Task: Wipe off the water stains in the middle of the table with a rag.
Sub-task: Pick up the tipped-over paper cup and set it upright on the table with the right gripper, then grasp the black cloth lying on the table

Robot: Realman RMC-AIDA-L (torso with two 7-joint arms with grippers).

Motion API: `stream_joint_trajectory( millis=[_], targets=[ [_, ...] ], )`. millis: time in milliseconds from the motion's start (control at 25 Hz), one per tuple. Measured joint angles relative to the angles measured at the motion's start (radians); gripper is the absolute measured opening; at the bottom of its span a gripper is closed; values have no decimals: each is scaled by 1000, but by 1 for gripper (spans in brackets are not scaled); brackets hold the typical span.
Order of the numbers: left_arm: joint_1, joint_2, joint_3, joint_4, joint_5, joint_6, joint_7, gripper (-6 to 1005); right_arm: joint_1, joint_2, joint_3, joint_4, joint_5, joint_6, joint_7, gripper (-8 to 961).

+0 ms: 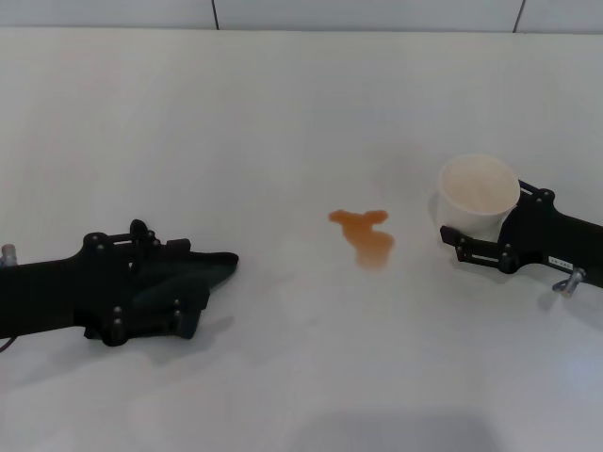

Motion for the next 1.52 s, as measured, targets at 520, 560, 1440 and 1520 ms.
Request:
stream_joint_trajectory(
  millis=[520,560,1440,1520],
  targets=[
    [3,-2,-3,-1,-3,1,-1,645,-68,-6,-10,-89,-1,-7,47,859],
    [4,-2,-3,-1,-3,1,-1,645,-74,-7,-10,-95,-1,-9,49,859],
    [34,5,-2,215,123,33,-259,645,-290,-13,-76,-672,-261,-157,585,854],
    [28,4,11,271,173,40,-324,646,-280,-13,-76,-728,-290,-185,634,851]
  ],
)
